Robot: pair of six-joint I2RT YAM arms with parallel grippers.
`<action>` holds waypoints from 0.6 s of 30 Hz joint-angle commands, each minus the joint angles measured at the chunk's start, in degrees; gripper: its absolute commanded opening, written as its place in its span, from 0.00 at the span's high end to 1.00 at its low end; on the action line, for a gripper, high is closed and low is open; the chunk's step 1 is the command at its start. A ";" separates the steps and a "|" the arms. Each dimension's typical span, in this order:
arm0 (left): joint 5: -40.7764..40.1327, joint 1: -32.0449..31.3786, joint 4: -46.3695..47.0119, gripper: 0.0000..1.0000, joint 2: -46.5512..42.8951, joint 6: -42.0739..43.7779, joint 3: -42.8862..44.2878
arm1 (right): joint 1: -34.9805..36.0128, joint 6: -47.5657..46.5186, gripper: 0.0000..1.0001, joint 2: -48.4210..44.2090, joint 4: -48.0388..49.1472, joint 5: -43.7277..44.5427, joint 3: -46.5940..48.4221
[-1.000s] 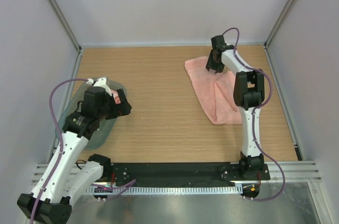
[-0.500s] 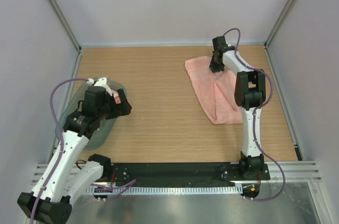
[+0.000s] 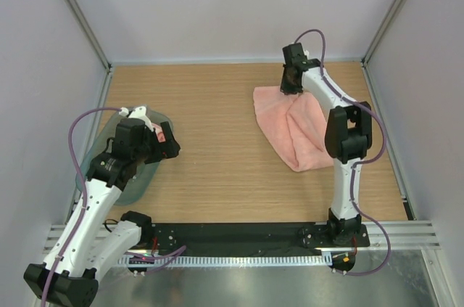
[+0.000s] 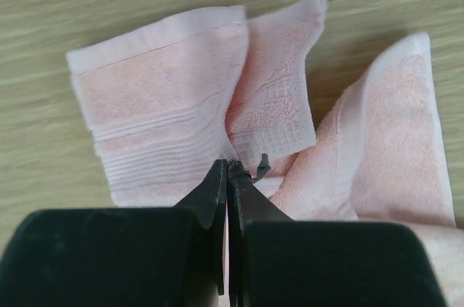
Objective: Roll the towels
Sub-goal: Flatten the towel
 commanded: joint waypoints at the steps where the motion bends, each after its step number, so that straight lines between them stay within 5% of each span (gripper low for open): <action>1: -0.97 0.01 0.30 0.00 -0.62 0.21 0.39 | 3.59 -1.57 0.98 -6.84 -1.19 1.19 -5.04; 7: -1.84 -0.08 -0.05 0.00 -0.71 -0.05 0.47 | 14.73 -0.51 0.99 -19.55 2.06 -0.91 -20.07; 11: -1.93 -0.08 0.13 0.00 -0.01 -1.71 0.56 | 24.50 0.02 0.98 -32.23 7.24 -7.67 -38.08; 15: -0.54 -0.16 2.23 0.00 3.23 -4.43 -0.22 | 25.93 3.70 0.25 -40.67 7.34 -6.83 -48.64; 18: 1.93 -0.51 5.92 0.06 8.77 -7.42 -0.49 | 25.93 3.88 0.16 -42.71 5.14 -2.87 -49.80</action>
